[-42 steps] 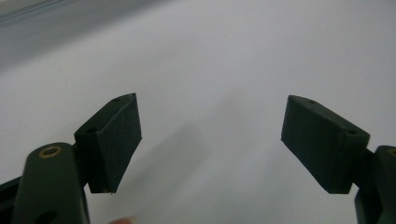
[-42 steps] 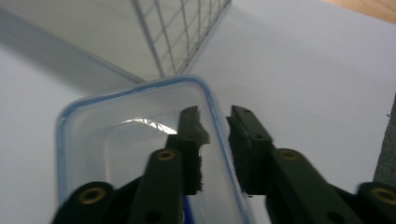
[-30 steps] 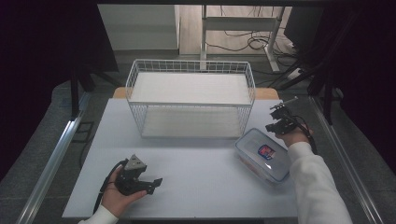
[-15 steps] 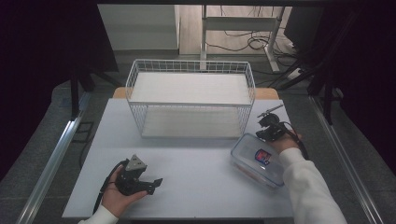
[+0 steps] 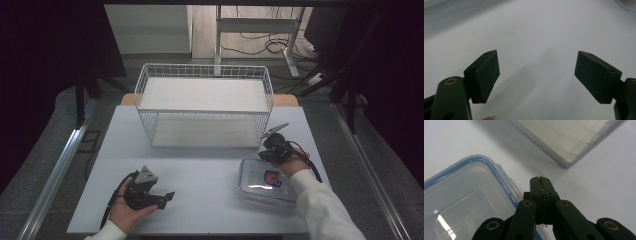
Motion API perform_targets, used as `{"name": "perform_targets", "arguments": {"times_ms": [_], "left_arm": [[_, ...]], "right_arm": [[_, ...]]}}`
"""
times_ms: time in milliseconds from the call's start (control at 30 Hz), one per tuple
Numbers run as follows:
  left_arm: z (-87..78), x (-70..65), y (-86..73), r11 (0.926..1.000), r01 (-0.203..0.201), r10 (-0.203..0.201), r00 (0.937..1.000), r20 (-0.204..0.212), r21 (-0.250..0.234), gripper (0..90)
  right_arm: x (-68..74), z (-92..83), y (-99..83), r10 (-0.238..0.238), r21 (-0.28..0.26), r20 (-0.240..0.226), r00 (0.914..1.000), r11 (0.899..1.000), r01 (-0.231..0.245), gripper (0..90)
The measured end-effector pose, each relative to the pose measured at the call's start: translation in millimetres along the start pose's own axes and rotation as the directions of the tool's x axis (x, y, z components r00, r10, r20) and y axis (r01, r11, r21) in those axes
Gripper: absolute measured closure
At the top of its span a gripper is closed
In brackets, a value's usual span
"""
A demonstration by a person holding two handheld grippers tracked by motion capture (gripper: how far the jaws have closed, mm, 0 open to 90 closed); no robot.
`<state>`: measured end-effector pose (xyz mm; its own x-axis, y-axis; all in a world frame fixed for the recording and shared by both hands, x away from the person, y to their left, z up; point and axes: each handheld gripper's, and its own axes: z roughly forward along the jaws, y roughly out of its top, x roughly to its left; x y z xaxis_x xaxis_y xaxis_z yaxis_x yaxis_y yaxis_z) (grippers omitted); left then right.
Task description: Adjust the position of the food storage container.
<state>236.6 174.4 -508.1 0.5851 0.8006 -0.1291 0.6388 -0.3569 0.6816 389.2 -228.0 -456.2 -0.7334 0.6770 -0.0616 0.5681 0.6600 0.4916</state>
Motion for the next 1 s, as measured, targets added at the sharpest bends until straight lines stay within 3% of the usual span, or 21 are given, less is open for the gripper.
{"name": "perform_targets", "arguments": {"times_ms": [100, 200, 367, 533, 733, 933, 1000], "left_arm": [[-0.8, 0.2, 0.0, 1.0, 0.002, -0.002, 1.0, 0.001, -0.005, 19.8], [-1.7, 1.4, -0.1, 0.9999, 0.008, -0.008, 1.0, 0.004, -0.009, 19.8], [-2.2, 1.7, -0.3, 0.9998, 0.015, -0.014, 0.9999, 0.007, -0.01, 19.9], [-3.7, 0.0, 1.0, 0.9998, 0.008, -0.008, 1.0, 0.005, -0.018, 19.8], [-2.3, 0.2, 1.1, 0.9999, 0.006, -0.006, 1.0, 0.004, -0.014, 19.8], [-2.6, 2.6, 1.6, 0.9998, 0.011, -0.011, 0.9999, -0.004, -0.017, 19.8], [-2.4, 3.4, 1.6, 0.9998, 0.013, -0.013, 0.9999, -0.007, -0.016, 19.8]], "right_arm": [[0.9, -6.3, -2.0, -0.012, -0.01, 0.023, 0.9997, 1.0, 0.012, 89.1], [-5.1, -29.3, -11.9, 0.011, -0.069, 0.058, 0.9983, 0.998, -0.007, 89.1], [-22.4, -65.3, -51.1, 0.088, -0.09, 0.142, 0.9859, 0.993, -0.075, 89.1], [-30.3, -81.7, -92.7, 0.153, -0.084, 0.191, 0.9695, 0.987, -0.139, 89.1], [-24.4, -78.4, -127.3, 0.207, -0.041, 0.199, 0.9579, 0.978, -0.203, 89.1], [-13.7, -63.9, -139.2, 0.231, 0.024, 0.141, 0.9626, 0.971, -0.237, 89.1], [-10.5, -63.3, -138.6, 0.222, 0.033, 0.168, 0.9604, 0.972, -0.231, 89.2]]}}
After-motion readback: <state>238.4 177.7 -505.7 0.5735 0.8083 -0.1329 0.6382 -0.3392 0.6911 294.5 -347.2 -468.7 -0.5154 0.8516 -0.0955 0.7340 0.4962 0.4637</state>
